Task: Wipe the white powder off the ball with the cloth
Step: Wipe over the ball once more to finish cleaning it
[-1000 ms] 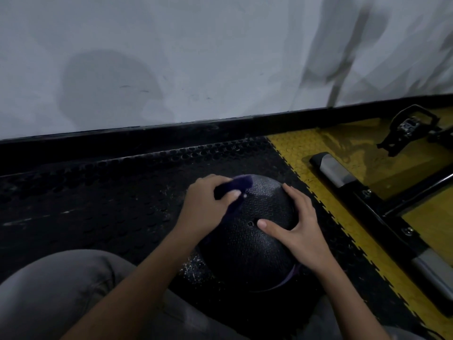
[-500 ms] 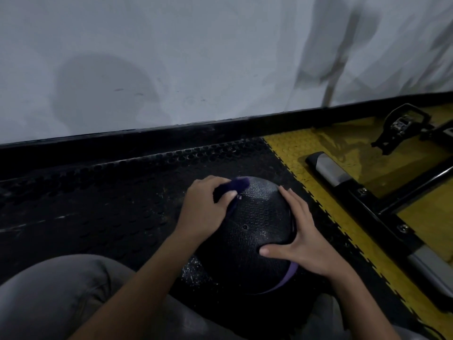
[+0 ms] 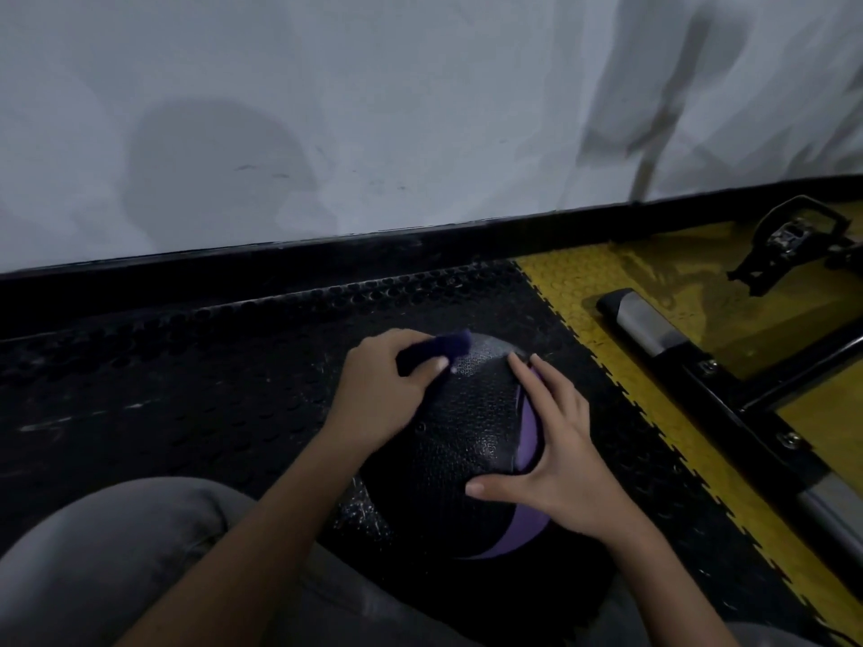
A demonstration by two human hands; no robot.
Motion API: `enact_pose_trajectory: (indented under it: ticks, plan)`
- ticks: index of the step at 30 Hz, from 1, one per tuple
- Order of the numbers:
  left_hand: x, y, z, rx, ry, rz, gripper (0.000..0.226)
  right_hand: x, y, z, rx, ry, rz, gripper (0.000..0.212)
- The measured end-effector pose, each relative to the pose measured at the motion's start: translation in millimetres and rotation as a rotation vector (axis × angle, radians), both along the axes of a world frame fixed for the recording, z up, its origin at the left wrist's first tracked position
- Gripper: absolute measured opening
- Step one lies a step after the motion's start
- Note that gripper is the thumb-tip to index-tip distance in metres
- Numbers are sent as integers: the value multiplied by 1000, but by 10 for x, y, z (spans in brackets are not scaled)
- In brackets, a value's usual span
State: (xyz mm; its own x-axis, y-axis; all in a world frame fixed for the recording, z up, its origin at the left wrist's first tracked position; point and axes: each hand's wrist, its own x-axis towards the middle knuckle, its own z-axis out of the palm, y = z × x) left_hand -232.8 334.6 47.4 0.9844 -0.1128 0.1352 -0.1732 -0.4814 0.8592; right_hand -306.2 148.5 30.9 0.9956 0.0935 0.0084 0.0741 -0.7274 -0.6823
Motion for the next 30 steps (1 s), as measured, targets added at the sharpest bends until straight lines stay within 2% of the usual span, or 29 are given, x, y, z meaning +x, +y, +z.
enact_pose_trajectory:
  ticks: [4, 8, 11, 18, 21, 24, 26, 28, 30]
  plan:
    - [-26, -62, 37, 101, -98, -98, 23, -35, -60, 11, 13, 7, -24, 114]
    - [181, 72, -2, 16, 36, 52, 11, -2, 2, 5, -3, -6, -7, 113]
    - [150, 86, -13, -29, 62, 44, 11, 13, 38, 9, -17, -16, -11, 113]
    - [-4, 18, 80, 162, -144, -172, 22, -11, -19, 9, -4, 2, -14, 115]
    - [237, 146, 95, 206, -70, -123, 16, 16, 22, 16, -13, -3, 0, 114]
    - [280, 178, 91, 90, 19, -121, 12, 33, 33, 16, -23, -7, -9, 113]
    - [140, 108, 89, 70, -20, -211, 14, 23, 18, 16, -29, -15, -15, 111]
    - [14, 37, 109, 138, -130, -302, 19, 14, 0, 13, -30, -12, -16, 111]
    - [59, 40, 130, 182, -163, -306, 20, 12, 1, 15, -25, -7, -7, 111]
